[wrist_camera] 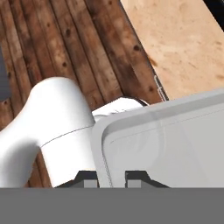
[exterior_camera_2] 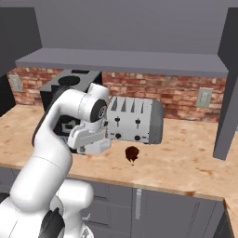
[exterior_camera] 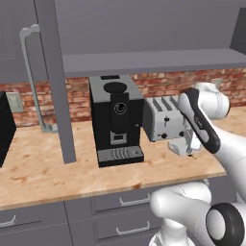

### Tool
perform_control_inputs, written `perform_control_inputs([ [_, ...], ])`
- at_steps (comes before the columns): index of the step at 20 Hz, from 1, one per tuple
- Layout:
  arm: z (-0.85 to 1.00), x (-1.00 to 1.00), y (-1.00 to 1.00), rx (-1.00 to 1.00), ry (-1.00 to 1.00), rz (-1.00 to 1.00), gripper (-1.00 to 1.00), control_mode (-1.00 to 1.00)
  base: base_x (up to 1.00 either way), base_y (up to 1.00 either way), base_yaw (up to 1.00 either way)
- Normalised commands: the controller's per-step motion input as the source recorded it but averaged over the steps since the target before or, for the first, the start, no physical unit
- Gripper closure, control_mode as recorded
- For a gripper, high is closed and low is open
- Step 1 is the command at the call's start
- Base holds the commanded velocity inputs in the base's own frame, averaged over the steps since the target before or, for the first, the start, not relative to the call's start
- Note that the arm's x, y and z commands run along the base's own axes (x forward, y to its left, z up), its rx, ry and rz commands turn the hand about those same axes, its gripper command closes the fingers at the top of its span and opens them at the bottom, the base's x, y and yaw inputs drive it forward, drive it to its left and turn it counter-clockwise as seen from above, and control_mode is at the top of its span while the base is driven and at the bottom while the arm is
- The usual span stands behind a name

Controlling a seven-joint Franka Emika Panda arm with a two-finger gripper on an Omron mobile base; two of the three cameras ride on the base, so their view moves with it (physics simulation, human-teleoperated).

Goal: Retrieve the tupperware from the cabinet, then place the raw meat into the tupperware to avoid contamination.

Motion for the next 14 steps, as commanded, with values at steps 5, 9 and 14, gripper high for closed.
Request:
perform_control_inputs([
  [5,-0.29,0.15,0.00,0.04,0.00,0.00,1.00,-1.00,0.00,0.00,0.00],
  [9,-0.21,0.25,0.00,0.01,-0.03,0.00,1.00,-1.00,0.00,0.00,0.00],
  [14,-0.21,0.27,0.00,0.00,-0.03,0.00,1.00,-1.00,0.00,0.00,0.00],
])
